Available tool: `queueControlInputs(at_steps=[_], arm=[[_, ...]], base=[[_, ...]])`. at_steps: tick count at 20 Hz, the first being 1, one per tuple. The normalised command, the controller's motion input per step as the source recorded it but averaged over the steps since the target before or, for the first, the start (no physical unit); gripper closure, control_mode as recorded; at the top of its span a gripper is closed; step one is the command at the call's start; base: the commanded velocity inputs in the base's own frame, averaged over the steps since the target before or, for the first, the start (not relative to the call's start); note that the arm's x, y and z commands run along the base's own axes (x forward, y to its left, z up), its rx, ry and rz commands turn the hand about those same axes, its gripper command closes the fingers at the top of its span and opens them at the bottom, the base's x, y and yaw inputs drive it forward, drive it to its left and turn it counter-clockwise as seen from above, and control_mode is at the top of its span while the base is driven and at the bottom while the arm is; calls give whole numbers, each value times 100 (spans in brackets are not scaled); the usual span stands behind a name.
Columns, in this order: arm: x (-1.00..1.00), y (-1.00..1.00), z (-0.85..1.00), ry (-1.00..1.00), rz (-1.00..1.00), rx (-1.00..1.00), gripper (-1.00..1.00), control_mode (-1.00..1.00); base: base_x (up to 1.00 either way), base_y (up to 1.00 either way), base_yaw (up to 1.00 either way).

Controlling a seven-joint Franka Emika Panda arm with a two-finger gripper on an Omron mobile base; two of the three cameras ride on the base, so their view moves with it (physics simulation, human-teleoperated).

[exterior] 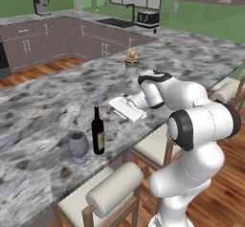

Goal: There is a wine glass and glass cup on the dining counter. Place the wine bottle next to the wine glass and the juice bottle next to the glass cup.

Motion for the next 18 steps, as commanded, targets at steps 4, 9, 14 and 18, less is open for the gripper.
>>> queueControlInputs(at_steps=[4, 9, 14, 18], arm=[[-36, -9, 13, 0, -38, -17, -100, -100], [-38, -8, 18, 0, -33, -17, -100, -100], [-33, -8, 24, 5, -23, -15, -100, -100], [-26, -7, 26, 21, -19, -18, -100, -100]], base=[[0, 0, 0], [0, 0, 0], [0, 0, 0], [0, 0, 0]])
